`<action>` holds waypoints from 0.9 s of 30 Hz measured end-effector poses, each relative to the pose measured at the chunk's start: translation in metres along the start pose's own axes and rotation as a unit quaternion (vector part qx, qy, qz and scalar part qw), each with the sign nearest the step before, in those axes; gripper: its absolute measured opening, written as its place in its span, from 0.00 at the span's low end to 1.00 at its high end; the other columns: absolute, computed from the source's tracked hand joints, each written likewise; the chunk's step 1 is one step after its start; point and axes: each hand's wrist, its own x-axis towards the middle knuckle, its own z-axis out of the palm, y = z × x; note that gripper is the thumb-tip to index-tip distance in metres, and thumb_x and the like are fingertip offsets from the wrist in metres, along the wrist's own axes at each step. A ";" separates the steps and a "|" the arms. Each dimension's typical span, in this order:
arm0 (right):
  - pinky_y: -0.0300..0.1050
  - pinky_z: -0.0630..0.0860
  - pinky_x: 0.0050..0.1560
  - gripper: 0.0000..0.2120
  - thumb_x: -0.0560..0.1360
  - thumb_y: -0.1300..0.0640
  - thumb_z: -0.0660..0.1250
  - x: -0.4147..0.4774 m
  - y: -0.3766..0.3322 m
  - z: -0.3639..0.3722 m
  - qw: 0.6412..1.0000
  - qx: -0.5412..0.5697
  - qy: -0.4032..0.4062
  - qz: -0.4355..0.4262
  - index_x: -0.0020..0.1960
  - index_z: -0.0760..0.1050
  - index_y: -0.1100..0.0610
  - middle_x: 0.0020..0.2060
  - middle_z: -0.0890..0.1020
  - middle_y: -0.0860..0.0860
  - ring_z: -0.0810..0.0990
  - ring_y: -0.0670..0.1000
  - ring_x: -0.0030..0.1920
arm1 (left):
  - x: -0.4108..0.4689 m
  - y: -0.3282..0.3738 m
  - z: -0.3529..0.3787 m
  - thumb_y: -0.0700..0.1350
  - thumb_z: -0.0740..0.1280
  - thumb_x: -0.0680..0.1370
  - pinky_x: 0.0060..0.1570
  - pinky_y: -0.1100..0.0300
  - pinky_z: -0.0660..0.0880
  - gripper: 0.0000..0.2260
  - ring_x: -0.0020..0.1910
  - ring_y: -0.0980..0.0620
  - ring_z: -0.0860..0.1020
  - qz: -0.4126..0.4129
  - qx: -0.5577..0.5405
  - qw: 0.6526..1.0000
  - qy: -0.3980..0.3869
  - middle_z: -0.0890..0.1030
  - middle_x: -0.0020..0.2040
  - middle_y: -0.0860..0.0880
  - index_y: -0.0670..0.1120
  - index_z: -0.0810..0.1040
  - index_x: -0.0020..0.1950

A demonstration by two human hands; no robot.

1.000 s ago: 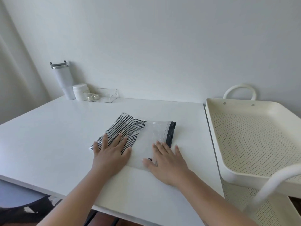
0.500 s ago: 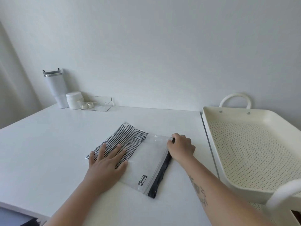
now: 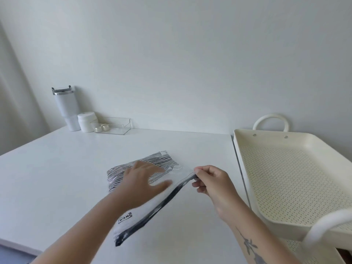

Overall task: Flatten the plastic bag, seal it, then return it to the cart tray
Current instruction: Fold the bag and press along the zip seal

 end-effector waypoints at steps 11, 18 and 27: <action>0.29 0.73 0.42 0.16 0.76 0.59 0.66 -0.020 -0.002 -0.011 0.960 -0.215 -0.085 -0.156 0.56 0.77 0.39 0.51 0.80 0.38 0.77 0.41 0.46 | -0.036 0.066 0.009 0.44 0.69 0.76 0.37 0.50 0.74 0.02 0.40 0.49 0.77 0.055 -0.003 0.977 0.205 0.80 0.39 0.55 0.50 0.78 0.45; 0.41 0.73 0.54 0.07 0.75 0.59 0.70 -0.005 0.010 0.004 0.886 -0.313 -0.064 -0.337 0.50 0.81 0.49 0.48 0.81 0.40 0.74 0.45 0.55 | -0.050 0.049 -0.005 0.47 0.60 0.79 0.42 0.51 0.73 0.08 0.42 0.50 0.75 0.137 -0.009 0.971 0.198 0.79 0.41 0.57 0.49 0.78 0.47; 0.46 0.74 0.47 0.03 0.75 0.56 0.69 -0.003 0.026 0.009 0.824 -0.408 -0.009 -0.392 0.43 0.79 0.49 0.38 0.82 0.40 0.74 0.47 0.46 | -0.059 0.028 -0.009 0.51 0.65 0.76 0.47 0.52 0.74 0.08 0.47 0.52 0.76 0.119 -0.034 0.965 0.231 0.80 0.44 0.58 0.49 0.79 0.48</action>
